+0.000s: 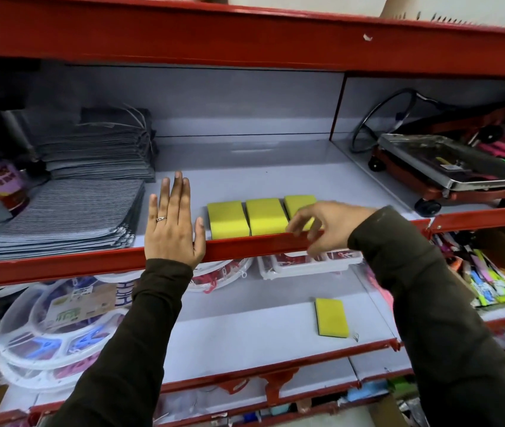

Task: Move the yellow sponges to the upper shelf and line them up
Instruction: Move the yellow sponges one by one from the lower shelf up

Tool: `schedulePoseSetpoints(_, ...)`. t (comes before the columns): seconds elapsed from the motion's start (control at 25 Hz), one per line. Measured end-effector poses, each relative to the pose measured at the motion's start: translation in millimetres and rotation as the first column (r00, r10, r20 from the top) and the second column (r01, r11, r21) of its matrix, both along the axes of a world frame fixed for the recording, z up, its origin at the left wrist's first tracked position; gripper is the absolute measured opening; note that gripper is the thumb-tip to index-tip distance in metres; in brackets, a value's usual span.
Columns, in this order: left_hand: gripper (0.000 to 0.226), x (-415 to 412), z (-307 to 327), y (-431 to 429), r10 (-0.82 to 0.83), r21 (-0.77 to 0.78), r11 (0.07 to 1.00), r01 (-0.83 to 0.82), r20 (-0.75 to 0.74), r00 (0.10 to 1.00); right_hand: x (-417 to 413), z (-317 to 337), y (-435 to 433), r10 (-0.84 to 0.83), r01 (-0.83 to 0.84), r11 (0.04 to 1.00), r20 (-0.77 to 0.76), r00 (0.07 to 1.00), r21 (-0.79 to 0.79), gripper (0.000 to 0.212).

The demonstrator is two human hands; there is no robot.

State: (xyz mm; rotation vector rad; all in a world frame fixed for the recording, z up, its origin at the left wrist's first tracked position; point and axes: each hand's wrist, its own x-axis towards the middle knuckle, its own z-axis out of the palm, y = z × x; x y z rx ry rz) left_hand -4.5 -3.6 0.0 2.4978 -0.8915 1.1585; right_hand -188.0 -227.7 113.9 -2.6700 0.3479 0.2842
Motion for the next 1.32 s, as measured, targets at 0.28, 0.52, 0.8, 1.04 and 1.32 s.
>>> schedulePoseSetpoints(0.28, 0.073, 0, -2, -2, -0.015, -0.012, 1.0, 0.015, 0.01, 1.0, -1, -176, -42, -0.151, 0.1, 0.987, -0.501, 0.852, -0.126, 0.09)
schedulePoseSetpoints(0.52, 0.072, 1, -4, -4, -0.024, -0.031, 0.999, 0.025, 0.026, 0.999, -22, -280, -87, -0.32, 0.141, 0.918, -0.48, 0.817, -0.371, 0.119)
schedulePoseSetpoints(0.8, 0.072, 2, -5, -4, -0.029, -0.037, 0.999, 0.03, 0.028, 0.999, -21, -290, -82, -0.263, 0.106, 0.937, -0.474, 0.84, -0.332, 0.113)
schedulePoseSetpoints(1.04, 0.072, 1, -4, -3, -0.029, -0.02, 0.999, 0.029, 0.01, 1.0, -9, -251, -49, -0.198, 0.051, 0.944, -0.438, 0.877, -0.325, 0.1)
schedulePoseSetpoints(1.32, 0.075, 0, -1, -1, -0.032, 0.011, 0.999, 0.032, -0.036, 0.999, 2, -133, 14, -0.089, -0.108, 0.93, -0.503, 0.86, -0.35, 0.1)
